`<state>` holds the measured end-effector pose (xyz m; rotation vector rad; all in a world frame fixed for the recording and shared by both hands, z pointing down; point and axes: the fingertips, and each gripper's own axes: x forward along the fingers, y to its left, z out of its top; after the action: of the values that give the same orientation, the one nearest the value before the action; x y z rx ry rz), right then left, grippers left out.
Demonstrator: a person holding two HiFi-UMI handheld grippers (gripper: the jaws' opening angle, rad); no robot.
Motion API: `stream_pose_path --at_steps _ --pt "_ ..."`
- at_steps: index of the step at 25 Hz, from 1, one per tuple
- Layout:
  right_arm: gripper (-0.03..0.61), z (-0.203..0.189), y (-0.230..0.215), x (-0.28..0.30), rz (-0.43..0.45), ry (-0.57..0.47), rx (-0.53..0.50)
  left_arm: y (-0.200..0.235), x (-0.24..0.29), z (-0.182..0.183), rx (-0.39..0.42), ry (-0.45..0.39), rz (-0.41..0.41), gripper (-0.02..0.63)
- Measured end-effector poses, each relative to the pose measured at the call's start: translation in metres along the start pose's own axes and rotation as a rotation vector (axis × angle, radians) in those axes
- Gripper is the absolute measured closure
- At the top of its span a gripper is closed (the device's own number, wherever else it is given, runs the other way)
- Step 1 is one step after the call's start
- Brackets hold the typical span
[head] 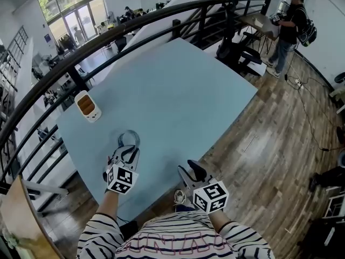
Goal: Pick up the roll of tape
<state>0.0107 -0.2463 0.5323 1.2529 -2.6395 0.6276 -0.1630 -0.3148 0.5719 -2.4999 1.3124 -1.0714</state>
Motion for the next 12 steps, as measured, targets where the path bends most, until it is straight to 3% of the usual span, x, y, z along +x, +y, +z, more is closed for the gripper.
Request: stream_pose_path --at_steps 12 --pt "0.417 -0.009 0.059 -0.027 -0.022 -0.048 -0.019 -0.022 -0.094 0.001 -0.044 -0.113 0.040 0.549"
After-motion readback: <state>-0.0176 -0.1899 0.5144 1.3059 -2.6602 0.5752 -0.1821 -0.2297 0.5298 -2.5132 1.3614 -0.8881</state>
